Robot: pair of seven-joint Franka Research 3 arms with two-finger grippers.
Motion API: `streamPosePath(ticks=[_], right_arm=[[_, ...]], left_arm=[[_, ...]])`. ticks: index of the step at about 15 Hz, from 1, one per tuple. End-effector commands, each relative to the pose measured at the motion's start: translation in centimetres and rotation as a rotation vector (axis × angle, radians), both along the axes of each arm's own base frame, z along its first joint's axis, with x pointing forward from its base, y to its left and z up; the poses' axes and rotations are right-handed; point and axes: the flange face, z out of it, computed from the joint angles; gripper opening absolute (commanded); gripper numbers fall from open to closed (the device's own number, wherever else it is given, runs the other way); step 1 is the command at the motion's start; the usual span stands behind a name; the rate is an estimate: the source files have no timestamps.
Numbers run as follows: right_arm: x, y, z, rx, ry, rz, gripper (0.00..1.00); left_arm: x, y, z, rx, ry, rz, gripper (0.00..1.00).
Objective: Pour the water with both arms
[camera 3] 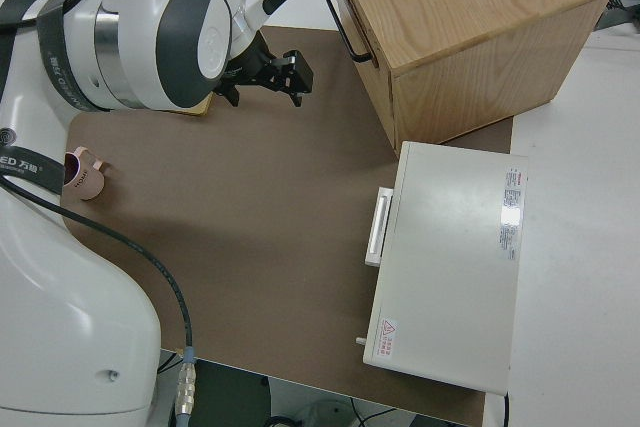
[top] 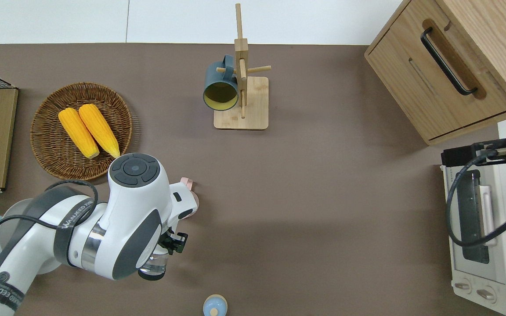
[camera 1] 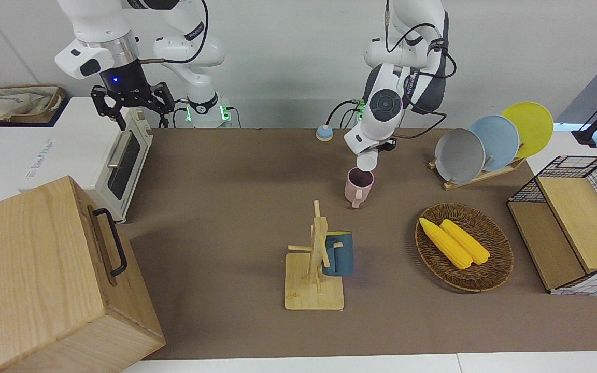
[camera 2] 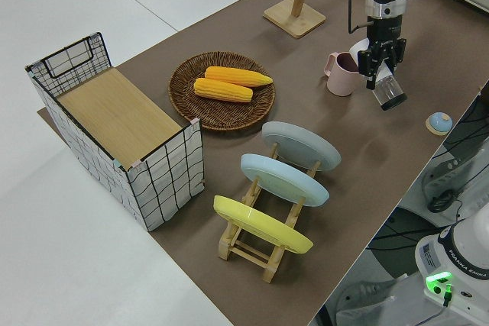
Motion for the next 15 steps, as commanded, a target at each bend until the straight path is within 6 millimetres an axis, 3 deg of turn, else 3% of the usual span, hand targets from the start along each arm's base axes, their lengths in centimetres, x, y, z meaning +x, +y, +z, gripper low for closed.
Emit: streamPosePath(ticks=[1, 7, 15], right_arm=[[0.1, 0.0, 0.2, 0.014, -0.001, 0.02, 0.992], [0.1, 0.0, 0.2, 0.014, -0.001, 0.02, 0.992], [0.1, 0.0, 0.2, 0.014, -0.001, 0.02, 0.994]], left_arm=[[-0.2, -0.3, 2.0, 0.024, -0.024, 0.003, 0.0], [-0.3, -0.4, 2.2, 0.013, -0.061, 0.013, 0.0], [-2.8, 0.3, 2.7, -0.061, -0.213, 0.049, 0.0]])
